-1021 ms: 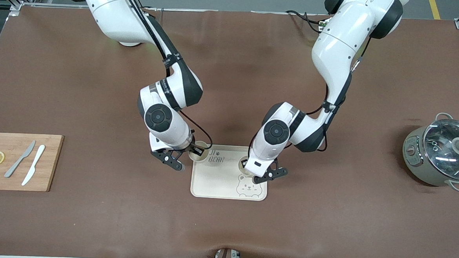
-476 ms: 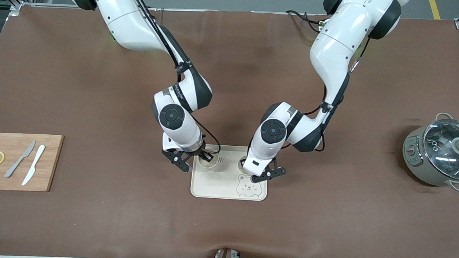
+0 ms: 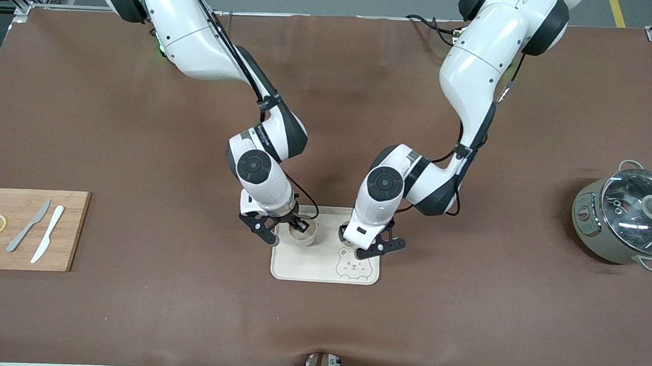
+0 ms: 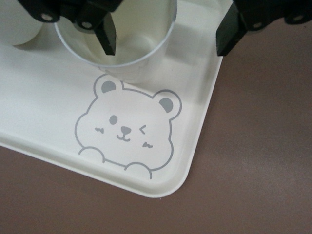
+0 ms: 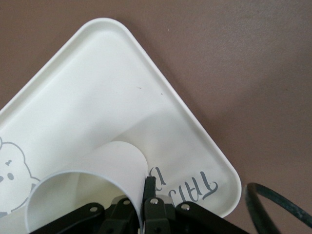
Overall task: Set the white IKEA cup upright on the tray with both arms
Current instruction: 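Lower both cups upright onto the tray and open both grippers, then lift both grippers up and away from the cups on the tray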
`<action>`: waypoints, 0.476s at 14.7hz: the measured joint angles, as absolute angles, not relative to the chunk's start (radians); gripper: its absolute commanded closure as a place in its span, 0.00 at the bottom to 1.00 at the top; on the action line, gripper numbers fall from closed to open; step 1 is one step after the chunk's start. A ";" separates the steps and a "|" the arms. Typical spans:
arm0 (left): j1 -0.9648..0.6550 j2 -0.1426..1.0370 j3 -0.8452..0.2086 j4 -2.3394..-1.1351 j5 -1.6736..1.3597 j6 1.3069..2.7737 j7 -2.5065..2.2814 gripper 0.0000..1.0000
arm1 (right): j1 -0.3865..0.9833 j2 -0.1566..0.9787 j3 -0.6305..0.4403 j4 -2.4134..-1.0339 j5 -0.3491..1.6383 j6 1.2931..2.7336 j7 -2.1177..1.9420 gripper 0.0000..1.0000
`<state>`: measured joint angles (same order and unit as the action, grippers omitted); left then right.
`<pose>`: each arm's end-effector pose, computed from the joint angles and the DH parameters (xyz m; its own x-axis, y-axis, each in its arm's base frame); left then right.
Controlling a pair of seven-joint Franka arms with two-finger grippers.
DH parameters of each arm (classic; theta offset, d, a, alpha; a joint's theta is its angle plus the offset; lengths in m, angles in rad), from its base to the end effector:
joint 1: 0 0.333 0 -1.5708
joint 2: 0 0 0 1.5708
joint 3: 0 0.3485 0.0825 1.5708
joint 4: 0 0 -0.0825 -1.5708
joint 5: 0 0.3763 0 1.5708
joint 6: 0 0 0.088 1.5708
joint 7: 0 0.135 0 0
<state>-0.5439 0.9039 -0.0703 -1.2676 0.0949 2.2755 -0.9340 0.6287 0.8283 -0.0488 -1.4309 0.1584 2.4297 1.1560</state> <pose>0.6511 -0.4362 0.2150 0.9537 0.2895 0.0816 0.2842 -0.9561 0.0713 0.6341 0.4288 0.2150 0.7855 -0.6187 -0.0116 -0.6095 -0.7702 -0.1877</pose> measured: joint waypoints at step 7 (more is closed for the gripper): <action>-0.508 0.823 -0.059 -1.251 0.098 2.093 -0.897 0.00 | 0.630 0.830 -0.050 -1.430 0.158 2.434 1.159 0.45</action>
<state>-0.5079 0.8231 -0.0592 -1.2513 0.0978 2.0927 -0.8973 0.6296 0.8299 -0.0499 -1.4303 0.1583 2.4338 1.1594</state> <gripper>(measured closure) 0.000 0.925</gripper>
